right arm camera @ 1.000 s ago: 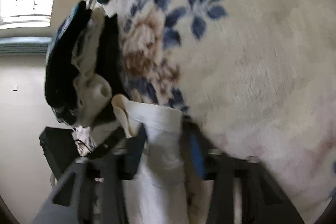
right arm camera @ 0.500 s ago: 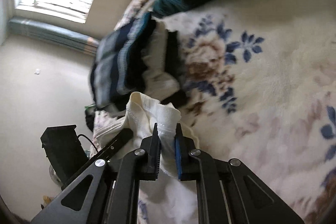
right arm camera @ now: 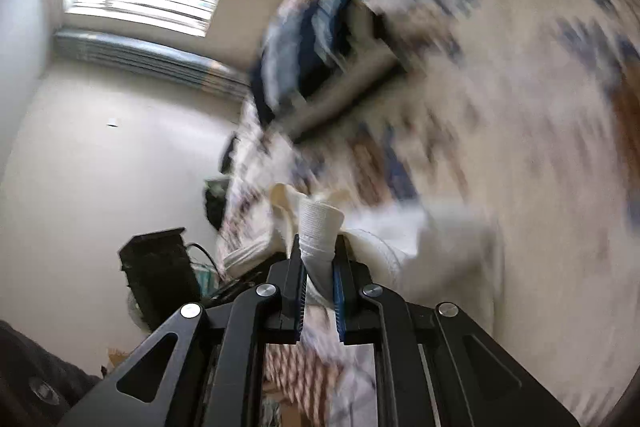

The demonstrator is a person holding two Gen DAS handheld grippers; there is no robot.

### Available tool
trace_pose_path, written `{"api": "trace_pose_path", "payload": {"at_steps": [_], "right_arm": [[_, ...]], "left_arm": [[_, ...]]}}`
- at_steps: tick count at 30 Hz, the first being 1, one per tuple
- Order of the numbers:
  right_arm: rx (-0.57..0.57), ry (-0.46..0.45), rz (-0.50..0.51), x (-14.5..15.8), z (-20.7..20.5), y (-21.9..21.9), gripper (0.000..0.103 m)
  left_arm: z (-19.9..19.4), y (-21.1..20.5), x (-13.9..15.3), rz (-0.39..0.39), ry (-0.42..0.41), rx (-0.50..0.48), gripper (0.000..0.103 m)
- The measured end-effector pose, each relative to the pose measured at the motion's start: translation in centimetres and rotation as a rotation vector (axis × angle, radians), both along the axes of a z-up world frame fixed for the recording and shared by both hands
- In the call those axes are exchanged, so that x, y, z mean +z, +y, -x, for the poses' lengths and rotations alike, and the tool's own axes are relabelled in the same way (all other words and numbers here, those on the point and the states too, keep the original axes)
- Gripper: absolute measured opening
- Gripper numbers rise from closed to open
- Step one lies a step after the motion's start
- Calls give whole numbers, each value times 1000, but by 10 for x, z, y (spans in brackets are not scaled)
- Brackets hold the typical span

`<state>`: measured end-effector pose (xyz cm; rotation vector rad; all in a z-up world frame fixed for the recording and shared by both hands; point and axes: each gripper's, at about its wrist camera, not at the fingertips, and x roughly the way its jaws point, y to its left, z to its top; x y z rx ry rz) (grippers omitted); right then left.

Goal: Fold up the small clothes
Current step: 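Lift and fold the shirt over with the right gripper while the left gripper holds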

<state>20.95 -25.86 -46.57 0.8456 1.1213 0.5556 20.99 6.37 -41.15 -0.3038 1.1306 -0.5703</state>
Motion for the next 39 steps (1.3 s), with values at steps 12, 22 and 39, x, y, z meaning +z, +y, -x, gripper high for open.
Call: {"api": "trace_pose_path", "payload": {"at_steps": [12,22,39], "right_arm": [[-231,266,30,-55,100,-33,59],[-146,426,101,-100,8,5,42],[-228,404,312,-52,-28,-13,41]], "left_arm": [[68,70,-40,36,298,114,27],[-38,7,-80,10,252,81,10],[-77,22,-54,8,273,99,23]]}}
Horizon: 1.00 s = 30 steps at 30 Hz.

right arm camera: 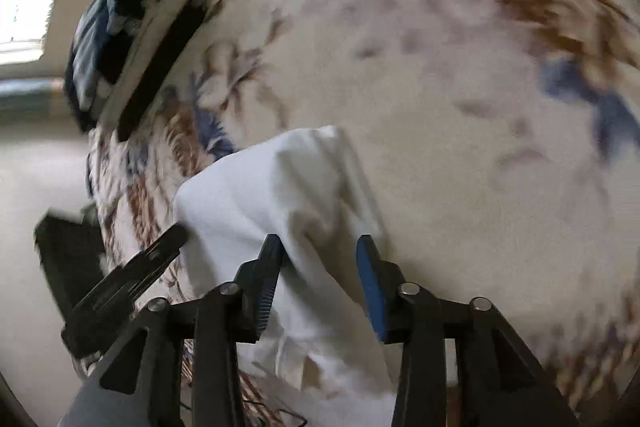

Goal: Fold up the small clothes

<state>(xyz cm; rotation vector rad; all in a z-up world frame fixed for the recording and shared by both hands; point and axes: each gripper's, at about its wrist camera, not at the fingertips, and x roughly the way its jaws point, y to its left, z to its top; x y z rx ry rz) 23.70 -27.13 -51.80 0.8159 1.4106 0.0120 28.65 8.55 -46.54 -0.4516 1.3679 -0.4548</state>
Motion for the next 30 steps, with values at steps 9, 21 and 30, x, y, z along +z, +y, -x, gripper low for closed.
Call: {"api": "trace_pose_path", "payload": {"at_steps": [9,21,30], "right_arm": [[98,18,-39,-17,15,40,41],[-48,-75,-81,8,21,8,41],[-128,27,-56,-60,-47,4,41]], "left_arm": [[37,-36,-2,-93,-30,-55,60],[34,-22,22,28,-92,10,60],[-47,-30,-67,-14,42,6,60]]}}
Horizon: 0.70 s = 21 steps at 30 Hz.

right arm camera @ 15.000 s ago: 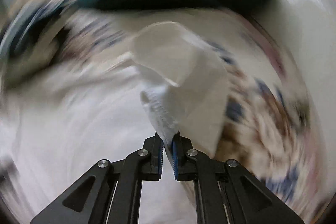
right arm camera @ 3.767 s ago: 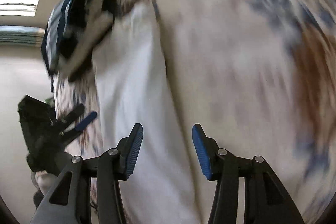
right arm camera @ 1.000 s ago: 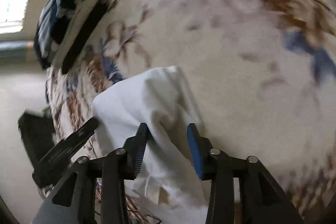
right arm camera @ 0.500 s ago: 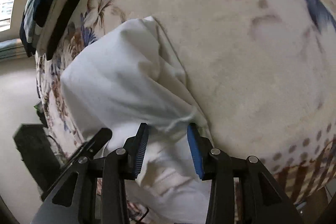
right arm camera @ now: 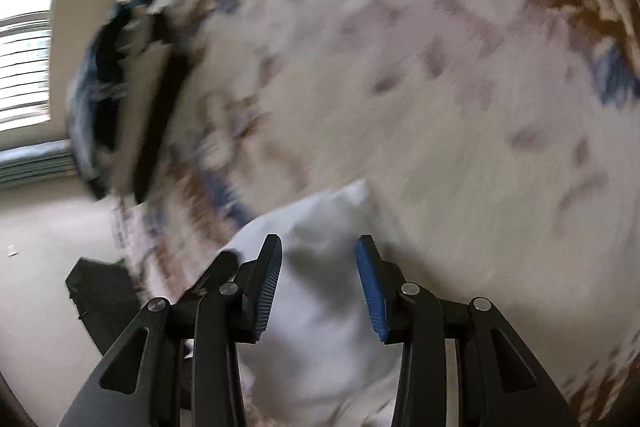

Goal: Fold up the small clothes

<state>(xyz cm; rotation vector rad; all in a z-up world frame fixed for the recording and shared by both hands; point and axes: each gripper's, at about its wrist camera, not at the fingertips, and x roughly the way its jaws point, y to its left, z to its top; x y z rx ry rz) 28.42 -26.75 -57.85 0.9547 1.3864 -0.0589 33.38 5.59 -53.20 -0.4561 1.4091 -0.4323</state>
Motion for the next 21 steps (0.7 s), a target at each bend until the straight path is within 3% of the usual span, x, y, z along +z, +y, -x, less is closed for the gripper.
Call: {"api": "trace_pose_path", "payload": {"at_steps": [3,7,9,11,13,16,21], "right_arm": [[10,-23,-12,11,3,-4,41],[42,-91,26,55,33,-10,43],[53,-113,14,77,66,-14,51],[78,-96,10,89,104,-13,52],[105,-62,15,90,146,-11,53],[156,25,31,75,201,-7,53],[216,145,5,23,277,6,53]], "left_arm": [[0,8,11,26,-13,12,60],[29,21,64,29,-113,1,60],[55,29,88,29,-139,-1,62],[92,42,106,17,-142,-6,75],[129,56,113,-9,-124,-9,75],[188,72,99,-53,-45,3,75],[274,85,40,-58,137,49,75]]}}
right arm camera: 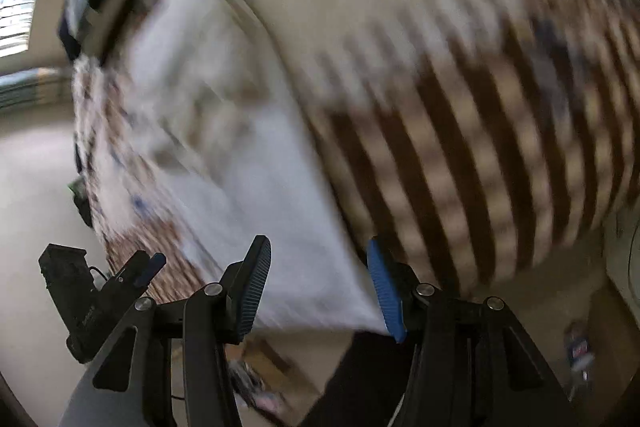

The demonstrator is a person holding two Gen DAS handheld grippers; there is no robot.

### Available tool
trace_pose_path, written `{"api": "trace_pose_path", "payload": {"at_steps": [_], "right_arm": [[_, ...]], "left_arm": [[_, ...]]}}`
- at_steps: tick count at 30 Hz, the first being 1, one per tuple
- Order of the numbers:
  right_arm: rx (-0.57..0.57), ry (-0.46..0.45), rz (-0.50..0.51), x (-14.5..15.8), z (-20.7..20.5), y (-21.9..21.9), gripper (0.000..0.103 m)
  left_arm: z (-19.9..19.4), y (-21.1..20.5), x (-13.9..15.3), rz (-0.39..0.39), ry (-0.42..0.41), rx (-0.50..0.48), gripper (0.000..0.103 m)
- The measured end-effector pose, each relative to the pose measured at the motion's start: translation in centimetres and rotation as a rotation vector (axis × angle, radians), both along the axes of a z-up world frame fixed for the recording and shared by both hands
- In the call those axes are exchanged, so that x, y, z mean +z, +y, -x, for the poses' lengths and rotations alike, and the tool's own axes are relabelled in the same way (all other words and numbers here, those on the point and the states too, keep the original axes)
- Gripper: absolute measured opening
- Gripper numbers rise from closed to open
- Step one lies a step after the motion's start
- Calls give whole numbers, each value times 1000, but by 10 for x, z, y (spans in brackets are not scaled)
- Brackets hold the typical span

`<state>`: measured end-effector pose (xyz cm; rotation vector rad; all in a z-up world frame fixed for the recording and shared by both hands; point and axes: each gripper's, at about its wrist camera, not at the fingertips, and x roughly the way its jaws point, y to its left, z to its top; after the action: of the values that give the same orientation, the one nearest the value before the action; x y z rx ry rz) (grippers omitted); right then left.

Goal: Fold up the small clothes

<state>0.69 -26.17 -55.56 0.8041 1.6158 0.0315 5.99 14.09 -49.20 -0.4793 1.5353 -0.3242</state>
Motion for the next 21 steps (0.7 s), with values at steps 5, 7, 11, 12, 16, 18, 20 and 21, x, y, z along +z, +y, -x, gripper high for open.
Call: {"api": "trace_pose_path", "payload": {"at_steps": [5,7,11,12,16,18,20,21], "right_arm": [[15,-2,-31,-41,32,11,53],[12,-7,-53,-51,36,15,53],[14,-51,-61,-42,45,19,13],[17,-64,-71,-38,46,21,10],[-10,-118,-156,-10,50,20,6],[-32,-138,-198,7,48,14,6],[-49,-177,-230,30,41,8,6],[-55,-195,-242,40,37,5,6]], "left_arm": [[38,-26,-30,-65,-21,-68,73],[47,-37,-25,-85,-81,-100,59],[54,-52,-9,-102,-137,-143,6],[53,-53,-3,-92,-144,-131,5],[52,-44,14,-7,-144,-42,5],[47,-36,30,41,-145,14,5],[37,-27,52,106,-159,79,5],[32,-25,59,134,-165,100,5]]}}
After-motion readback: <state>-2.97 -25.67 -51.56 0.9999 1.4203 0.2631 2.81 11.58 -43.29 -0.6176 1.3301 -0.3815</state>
